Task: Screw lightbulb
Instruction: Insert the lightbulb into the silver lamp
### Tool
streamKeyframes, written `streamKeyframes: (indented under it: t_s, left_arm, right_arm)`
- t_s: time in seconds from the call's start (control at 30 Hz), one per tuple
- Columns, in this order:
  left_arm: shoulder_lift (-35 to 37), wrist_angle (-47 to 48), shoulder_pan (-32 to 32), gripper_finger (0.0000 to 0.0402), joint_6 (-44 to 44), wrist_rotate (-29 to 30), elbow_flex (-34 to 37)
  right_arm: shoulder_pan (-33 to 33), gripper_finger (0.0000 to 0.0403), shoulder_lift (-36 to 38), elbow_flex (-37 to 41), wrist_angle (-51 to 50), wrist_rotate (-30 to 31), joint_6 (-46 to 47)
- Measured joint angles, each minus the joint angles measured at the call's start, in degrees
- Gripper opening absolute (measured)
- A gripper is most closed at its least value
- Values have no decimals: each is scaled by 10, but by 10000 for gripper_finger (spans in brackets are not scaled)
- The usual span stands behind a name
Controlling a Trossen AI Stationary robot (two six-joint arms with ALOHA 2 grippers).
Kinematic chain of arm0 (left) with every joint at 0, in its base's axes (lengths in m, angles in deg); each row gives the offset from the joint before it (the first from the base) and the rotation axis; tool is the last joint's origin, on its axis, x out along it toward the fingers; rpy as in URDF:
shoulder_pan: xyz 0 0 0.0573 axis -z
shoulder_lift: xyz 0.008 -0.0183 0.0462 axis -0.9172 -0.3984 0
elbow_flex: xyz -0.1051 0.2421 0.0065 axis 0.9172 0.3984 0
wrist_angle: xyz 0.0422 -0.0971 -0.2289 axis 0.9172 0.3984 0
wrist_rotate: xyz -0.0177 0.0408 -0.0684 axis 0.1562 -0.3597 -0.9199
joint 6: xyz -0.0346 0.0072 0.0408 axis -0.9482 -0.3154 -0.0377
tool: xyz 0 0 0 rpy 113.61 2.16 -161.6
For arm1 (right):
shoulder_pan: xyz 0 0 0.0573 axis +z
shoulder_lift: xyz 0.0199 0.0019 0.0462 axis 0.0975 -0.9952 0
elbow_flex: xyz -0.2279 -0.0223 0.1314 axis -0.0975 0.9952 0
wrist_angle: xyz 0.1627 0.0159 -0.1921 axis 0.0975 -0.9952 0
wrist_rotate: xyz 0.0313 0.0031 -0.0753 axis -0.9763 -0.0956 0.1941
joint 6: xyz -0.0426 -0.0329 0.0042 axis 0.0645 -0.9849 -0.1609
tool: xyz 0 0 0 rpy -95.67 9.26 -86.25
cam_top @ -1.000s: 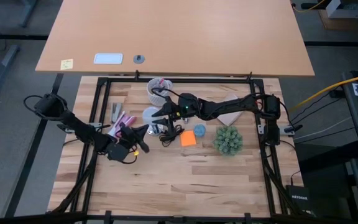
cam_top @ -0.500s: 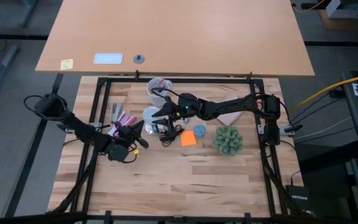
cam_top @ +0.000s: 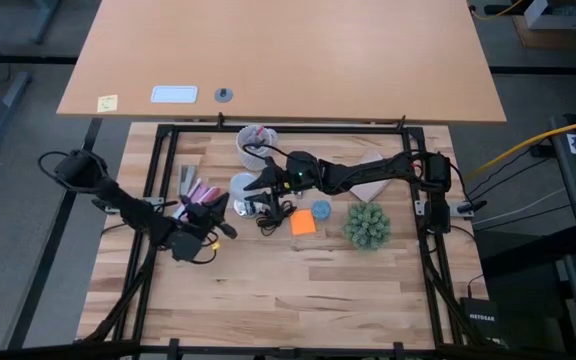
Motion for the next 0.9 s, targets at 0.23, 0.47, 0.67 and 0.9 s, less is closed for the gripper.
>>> streamKeyframes:
  t_s: [0.23,0.47,0.67,0.9]
  left_arm:
    - [4,-27,14,0,-29,-93,0]
    - [4,-28,-11,0,-41,-240,0]
    - [-9,-27,-40,0,-30,-252,0]
    - [-9,-28,-47,0,-21,-230,0]
  right_arm:
    - [0,143,0,0,1,9,0]
    - [0,143,0,0,1,18,0]
    - [0,143,0,0,1,18,0]
    - [0,143,0,0,1,19,0]
